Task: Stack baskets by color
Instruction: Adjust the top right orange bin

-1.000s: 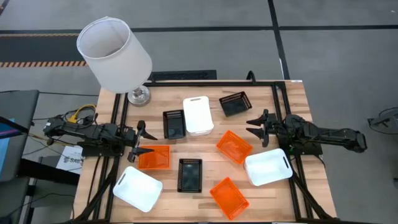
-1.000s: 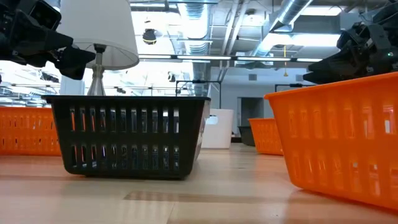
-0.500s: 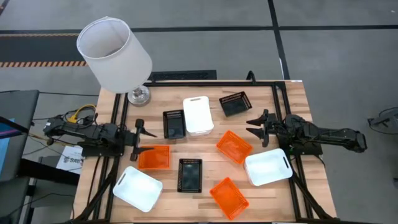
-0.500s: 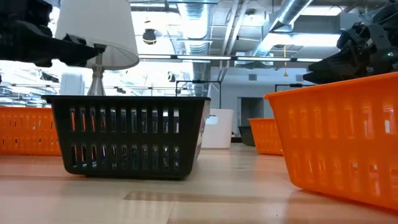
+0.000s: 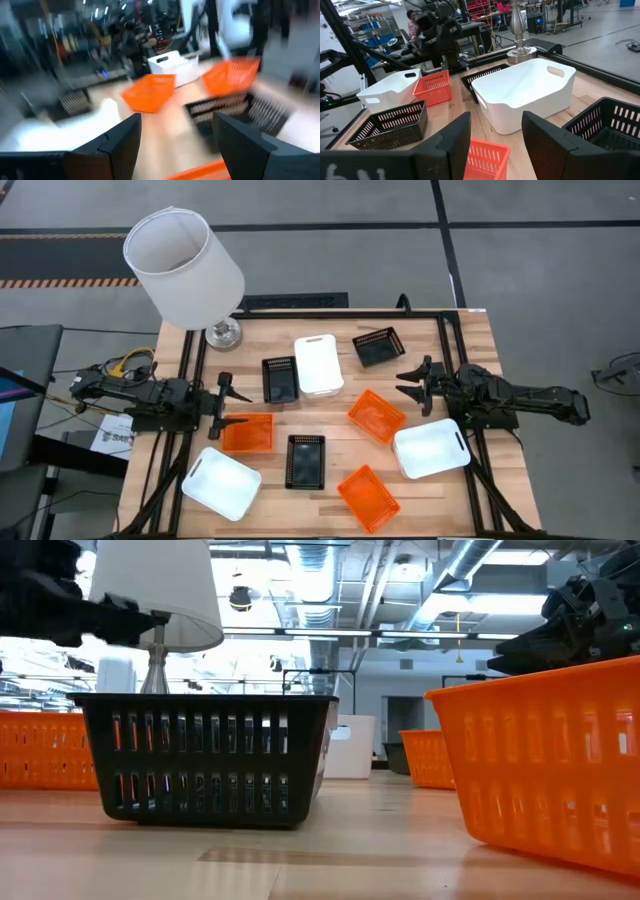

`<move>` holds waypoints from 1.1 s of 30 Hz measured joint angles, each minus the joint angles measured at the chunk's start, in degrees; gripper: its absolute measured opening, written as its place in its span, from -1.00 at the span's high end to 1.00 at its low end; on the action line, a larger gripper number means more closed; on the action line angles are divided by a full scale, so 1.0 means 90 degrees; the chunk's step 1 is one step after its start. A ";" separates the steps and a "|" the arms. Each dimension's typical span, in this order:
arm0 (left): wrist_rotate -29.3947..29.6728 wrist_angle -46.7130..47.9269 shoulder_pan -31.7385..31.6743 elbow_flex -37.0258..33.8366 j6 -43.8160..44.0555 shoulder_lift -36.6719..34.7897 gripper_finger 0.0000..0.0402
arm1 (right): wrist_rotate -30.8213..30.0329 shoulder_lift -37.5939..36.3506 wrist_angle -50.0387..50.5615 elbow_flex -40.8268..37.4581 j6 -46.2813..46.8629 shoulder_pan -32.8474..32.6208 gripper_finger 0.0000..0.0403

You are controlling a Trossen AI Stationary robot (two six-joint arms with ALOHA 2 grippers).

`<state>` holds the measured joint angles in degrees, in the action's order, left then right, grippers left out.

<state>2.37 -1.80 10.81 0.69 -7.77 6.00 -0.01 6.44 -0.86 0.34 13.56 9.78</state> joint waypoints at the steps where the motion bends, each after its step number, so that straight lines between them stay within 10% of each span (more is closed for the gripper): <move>1: -0.0002 -0.0053 0.0000 0.0000 0.0875 0.0000 -0.16 | 0.0000 -0.0001 0.0000 0.0000 -0.0001 0.0001 0.00; 5: 0.0127 -0.0327 0.0000 -0.0001 0.3912 -0.0002 -0.16 | 0.0000 -0.0001 0.0000 0.0000 -0.0002 0.0000 0.00; 12: 0.2052 -0.0461 0.0000 0.0000 0.6174 -0.0002 -0.16 | -0.0001 0.0002 -0.0114 0.0000 0.0007 -0.0001 0.00; 33: 0.4060 -0.0476 -0.0002 -0.0001 0.6638 -0.0005 -0.16 | 0.0021 -0.0001 -0.0272 0.0000 0.1994 -0.0218 0.00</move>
<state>38.91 -6.09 10.79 0.68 51.98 5.96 0.18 6.44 -3.31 0.34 31.50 7.82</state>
